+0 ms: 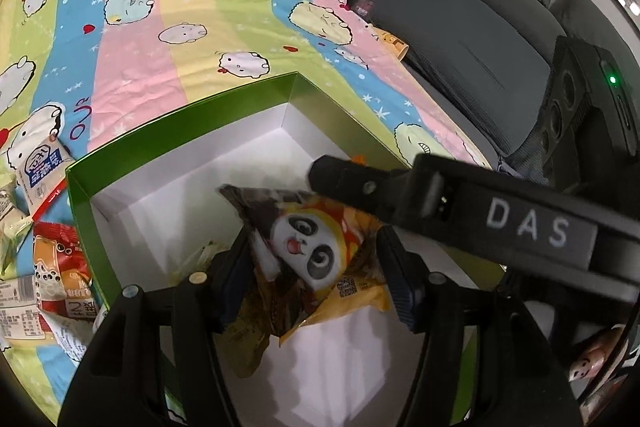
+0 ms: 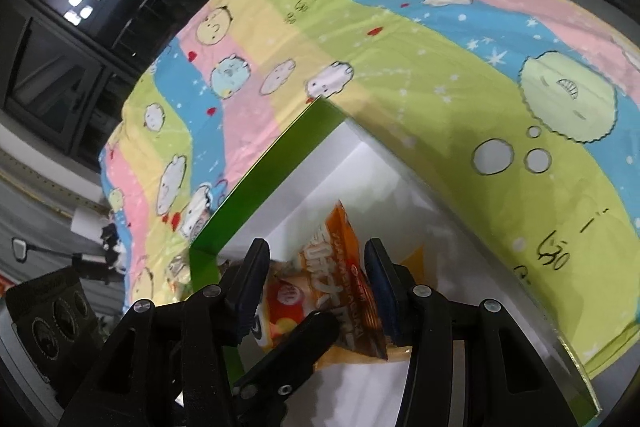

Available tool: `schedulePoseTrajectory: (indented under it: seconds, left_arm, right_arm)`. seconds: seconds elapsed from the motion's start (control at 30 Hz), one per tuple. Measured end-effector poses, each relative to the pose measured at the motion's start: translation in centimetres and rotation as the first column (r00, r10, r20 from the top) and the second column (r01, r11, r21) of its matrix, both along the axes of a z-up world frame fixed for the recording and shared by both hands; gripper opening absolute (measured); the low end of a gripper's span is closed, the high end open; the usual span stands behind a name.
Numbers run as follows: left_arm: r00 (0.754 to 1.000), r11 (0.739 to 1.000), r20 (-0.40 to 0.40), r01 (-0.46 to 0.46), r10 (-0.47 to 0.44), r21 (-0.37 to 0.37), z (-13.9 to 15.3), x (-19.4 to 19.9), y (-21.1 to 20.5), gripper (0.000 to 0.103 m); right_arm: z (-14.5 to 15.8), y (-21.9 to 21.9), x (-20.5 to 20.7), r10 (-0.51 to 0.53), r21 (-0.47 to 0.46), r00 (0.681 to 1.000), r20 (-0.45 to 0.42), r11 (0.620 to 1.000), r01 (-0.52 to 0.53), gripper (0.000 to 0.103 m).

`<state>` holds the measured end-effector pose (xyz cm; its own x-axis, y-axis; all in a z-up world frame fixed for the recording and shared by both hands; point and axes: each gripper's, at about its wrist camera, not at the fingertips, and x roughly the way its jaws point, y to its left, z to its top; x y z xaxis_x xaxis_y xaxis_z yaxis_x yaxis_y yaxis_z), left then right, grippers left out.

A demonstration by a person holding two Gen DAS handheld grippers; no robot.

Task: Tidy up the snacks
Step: 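Drop the panda-print bag into the box by opening the right tool, then move the right tool back toward the remaining snacks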

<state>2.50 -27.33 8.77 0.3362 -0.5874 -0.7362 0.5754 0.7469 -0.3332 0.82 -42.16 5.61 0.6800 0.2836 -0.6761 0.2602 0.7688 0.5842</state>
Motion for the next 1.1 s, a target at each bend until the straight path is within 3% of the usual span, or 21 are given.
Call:
schedulePoseTrajectory:
  seconds: [0.1,0.27,0.5,0.57,0.67,0.83,1.1]
  left_arm:
    - [1.000,1.000,0.014,0.008,-0.008,-0.005,0.4,-0.3,0.2,0.064]
    - [0.999,1.000,0.041,-0.004,0.005,-0.031,1.6,-0.9,1.5,0.074]
    - [0.995,0.995,0.078,-0.049,0.056,-0.088,3.9,-1.9,5.0,0.087]
    - [0.993,0.992,0.085,-0.075,0.083,-0.103,4.4,-2.2,6.4,0.097]
    - [0.984,0.983,0.097,-0.134,0.146,-0.124,5.2,-2.8,9.2,0.101]
    - [0.954,0.956,0.111,-0.262,0.277,-0.134,6.0,-3.4,14.6,0.102]
    - [0.881,0.889,0.117,-0.453,0.458,-0.063,4.9,-3.9,23.2,0.102]
  right_arm:
    - [0.3,-0.1,-0.3,-0.023,-0.020,1.000,0.006,1.000,0.023,0.052]
    - [1.1,-0.1,-0.8,-0.042,-0.040,0.998,0.040,0.998,0.044,0.066]
    - [2.6,0.7,-1.5,-0.051,-0.090,0.995,0.084,0.994,0.059,0.070]
    - [3.0,1.2,-1.7,-0.053,-0.113,0.994,0.092,0.992,0.064,0.084]
    - [3.6,2.0,-1.7,-0.041,-0.147,0.994,0.105,0.988,0.056,0.087]
    - [4.5,3.5,-1.9,-0.024,-0.193,0.992,0.121,0.980,0.048,0.091]
    - [5.8,7.2,-1.7,0.048,-0.264,0.989,0.142,0.964,-0.009,0.091]
